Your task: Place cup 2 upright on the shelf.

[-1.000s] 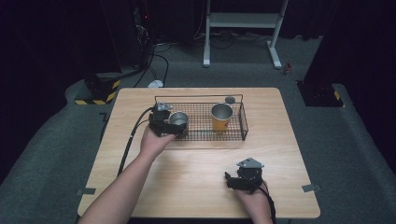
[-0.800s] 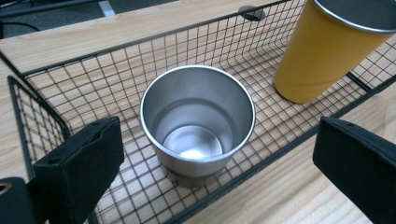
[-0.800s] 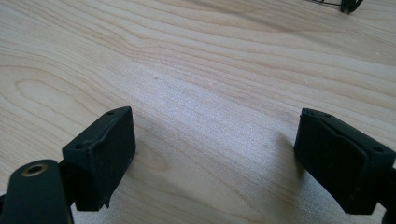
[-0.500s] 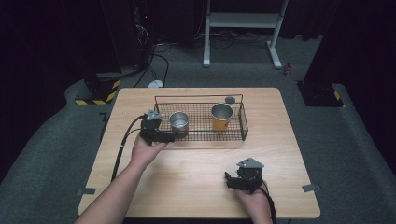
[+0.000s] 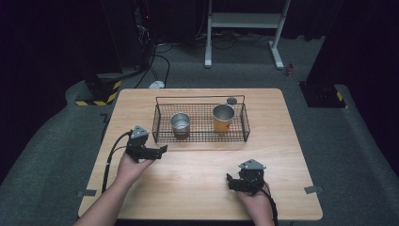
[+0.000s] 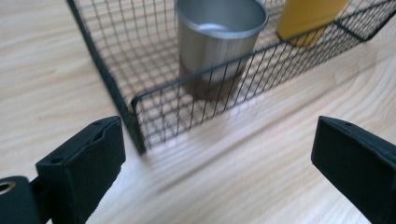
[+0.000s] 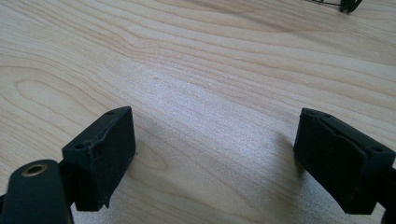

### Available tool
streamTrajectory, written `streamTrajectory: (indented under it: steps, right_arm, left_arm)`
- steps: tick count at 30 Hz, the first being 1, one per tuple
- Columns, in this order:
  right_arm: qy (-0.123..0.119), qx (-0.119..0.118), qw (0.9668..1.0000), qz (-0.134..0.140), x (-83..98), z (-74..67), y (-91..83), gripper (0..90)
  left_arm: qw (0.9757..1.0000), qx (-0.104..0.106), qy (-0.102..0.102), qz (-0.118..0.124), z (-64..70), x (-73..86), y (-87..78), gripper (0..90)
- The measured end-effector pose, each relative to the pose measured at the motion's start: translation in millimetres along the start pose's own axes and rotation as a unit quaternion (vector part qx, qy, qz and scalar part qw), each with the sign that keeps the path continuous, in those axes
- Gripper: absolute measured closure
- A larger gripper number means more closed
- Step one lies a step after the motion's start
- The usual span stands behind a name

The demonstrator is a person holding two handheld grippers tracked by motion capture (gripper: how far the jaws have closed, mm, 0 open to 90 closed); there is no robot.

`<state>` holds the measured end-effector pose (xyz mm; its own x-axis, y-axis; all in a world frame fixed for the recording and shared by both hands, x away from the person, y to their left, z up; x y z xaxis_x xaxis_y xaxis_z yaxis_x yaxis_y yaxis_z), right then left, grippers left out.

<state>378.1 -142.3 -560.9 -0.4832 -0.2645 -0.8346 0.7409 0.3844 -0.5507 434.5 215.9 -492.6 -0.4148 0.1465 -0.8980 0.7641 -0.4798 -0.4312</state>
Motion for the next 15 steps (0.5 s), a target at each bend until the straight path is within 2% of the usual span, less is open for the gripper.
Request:
streamTrajectory:
  steps: [7,9,10,11,13,15]
  right_arm:
    - [0.0,0.001,1.0,0.0,0.1,-0.2,-0.1,12.8]
    - [0.001,0.002,1.0,0.0,0.1,-0.2,-0.1,12.8]
    - [0.001,0.002,1.0,0.0,0.1,-0.2,-0.1,12.7]
    - [0.001,0.002,1.0,0.0,0.1,-0.2,-0.1,12.7]
    - [0.001,0.002,1.0,0.0,0.1,-0.2,-0.1,12.8]
    - [0.002,0.002,1.0,0.0,0.1,-0.3,-0.2,12.8]
  left_arm:
    - [0.9999,-0.002,-0.001,-0.014,-8.6,27.6,-22.4,3.6]
    - [0.9998,-0.003,-0.003,-0.021,-10.9,37.2,-28.4,3.7]
    - [0.9996,-0.005,-0.004,-0.028,-13.8,47.1,-33.9,3.8]
    - [0.9996,-0.005,-0.004,-0.028,-13.8,47.1,-33.9,4.0]
    - [0.9993,-0.009,-0.006,-0.037,-16.4,57.7,-38.4,4.1]
    - [0.9986,-0.012,0.002,-0.052,-18.7,68.9,-42.1,4.0]
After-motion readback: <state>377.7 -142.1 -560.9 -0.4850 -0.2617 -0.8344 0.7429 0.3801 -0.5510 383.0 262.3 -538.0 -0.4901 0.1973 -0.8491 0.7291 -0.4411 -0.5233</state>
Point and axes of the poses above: each handheld gripper's, and its own axes: y roughly forward along the jaws, x roughly out of its underside, z roughly to its right, the point moved 5 cm from there along y, roughly forward along the jaws, and after that the axes turned 12 degrees about z, right-handed, at the moved point
